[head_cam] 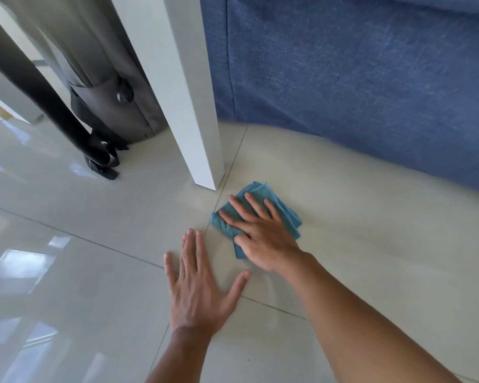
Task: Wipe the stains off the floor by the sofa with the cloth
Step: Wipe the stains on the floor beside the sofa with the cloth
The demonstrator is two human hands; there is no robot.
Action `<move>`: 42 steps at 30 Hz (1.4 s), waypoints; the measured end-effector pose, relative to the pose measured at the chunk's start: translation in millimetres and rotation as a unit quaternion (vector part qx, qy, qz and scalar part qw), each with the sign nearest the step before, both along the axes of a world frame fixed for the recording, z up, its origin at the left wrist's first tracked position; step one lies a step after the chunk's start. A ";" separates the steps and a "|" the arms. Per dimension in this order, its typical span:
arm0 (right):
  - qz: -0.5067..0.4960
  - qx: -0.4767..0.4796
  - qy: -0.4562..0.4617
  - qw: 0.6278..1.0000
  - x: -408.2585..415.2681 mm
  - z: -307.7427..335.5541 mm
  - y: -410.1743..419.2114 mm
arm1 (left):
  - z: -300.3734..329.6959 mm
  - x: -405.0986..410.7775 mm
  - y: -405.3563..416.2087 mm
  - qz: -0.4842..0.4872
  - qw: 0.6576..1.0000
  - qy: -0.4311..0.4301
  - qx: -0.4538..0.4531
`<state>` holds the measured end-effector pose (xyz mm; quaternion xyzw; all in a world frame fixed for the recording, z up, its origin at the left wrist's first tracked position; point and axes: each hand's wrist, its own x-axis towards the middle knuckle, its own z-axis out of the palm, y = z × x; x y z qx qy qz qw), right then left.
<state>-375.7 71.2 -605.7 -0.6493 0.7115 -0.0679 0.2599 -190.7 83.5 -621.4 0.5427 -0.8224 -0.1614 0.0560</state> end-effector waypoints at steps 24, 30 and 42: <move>-0.208 0.033 0.104 0.972 6.4 -4.7 169.8 | 0.7 -4.4 -1.3 0.006 0.999 -0.031 -0.011; -0.136 0.030 0.077 0.987 16.0 0.5 174.8 | -0.3 -0.6 1.2 -0.001 1.000 -0.015 -0.018; -0.276 -0.071 -0.112 0.952 -38.8 33.5 164.9 | 14.1 -10.1 7.0 -0.021 0.998 0.019 -0.050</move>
